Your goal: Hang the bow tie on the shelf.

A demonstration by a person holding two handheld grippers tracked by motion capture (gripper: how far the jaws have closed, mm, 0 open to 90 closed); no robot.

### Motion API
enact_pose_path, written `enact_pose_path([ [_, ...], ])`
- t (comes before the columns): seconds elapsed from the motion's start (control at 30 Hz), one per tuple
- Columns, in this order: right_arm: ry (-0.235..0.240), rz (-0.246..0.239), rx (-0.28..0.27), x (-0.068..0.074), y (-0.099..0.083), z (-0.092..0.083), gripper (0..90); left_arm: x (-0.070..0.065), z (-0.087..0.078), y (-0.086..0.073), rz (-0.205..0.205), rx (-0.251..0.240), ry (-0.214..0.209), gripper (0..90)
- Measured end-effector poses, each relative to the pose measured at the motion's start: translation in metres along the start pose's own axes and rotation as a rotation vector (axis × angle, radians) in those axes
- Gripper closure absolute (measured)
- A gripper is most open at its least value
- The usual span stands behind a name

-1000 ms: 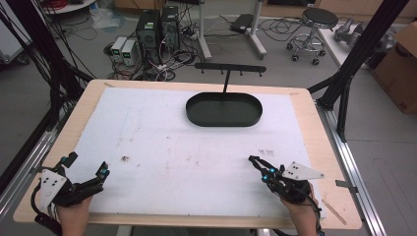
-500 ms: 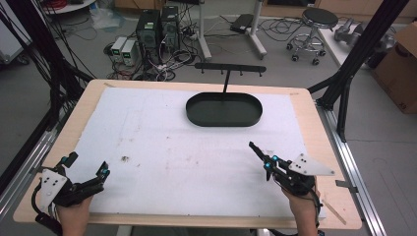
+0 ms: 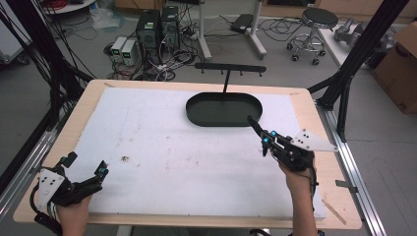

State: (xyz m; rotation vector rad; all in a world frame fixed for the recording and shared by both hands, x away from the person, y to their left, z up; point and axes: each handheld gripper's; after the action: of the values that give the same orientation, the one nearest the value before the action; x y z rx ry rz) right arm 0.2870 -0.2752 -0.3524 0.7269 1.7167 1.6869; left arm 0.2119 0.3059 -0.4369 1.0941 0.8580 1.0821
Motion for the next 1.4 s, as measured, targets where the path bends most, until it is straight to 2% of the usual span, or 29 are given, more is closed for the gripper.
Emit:
enact_pose_path([
  [0.2,0.004,0.019,-0.021,-0.015,0.010,0.015,86.8,0.001,0.001,-0.001,-0.001,0.002,0.000,2.1],
  [0.23,0.016,0.031,-0.031,-0.022,0.014,0.021,86.8,0.000,0.001,-0.002,0.000,0.004,-0.001,2.1],
  [0.3,0.021,0.033,-0.035,-0.024,0.016,0.024,86.8,-0.001,0.002,-0.002,0.010,0.005,-0.004,2.1],
  [0.33,0.022,0.025,-0.042,-0.030,0.021,0.031,86.8,-0.002,0.002,-0.002,0.016,0.006,-0.008,2.1],
  [0.83,-0.019,0.011,-0.017,-0.068,0.042,0.085,86.9,-0.006,0.005,-0.004,0.030,0.012,-0.020,2.1],
  [1.1,-0.045,0.028,-0.023,-0.085,0.040,0.097,86.9,-0.006,0.007,-0.005,0.028,0.013,-0.023,2.1],
  [1.4,-0.090,0.094,-0.041,-0.109,0.023,0.108,87.1,-0.006,0.007,-0.006,0.024,0.014,-0.017,2.1],
])
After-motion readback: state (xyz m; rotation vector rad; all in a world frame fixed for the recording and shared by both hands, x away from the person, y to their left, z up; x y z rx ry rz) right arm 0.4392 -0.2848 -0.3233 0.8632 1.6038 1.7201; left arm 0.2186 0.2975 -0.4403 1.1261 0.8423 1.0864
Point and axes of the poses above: each handheld gripper's, and its own axes: z roughly forward along the jaws, y roughly out of its top, x roughly to its left, and after that the axes turned 12 degrees about -x, right-handed
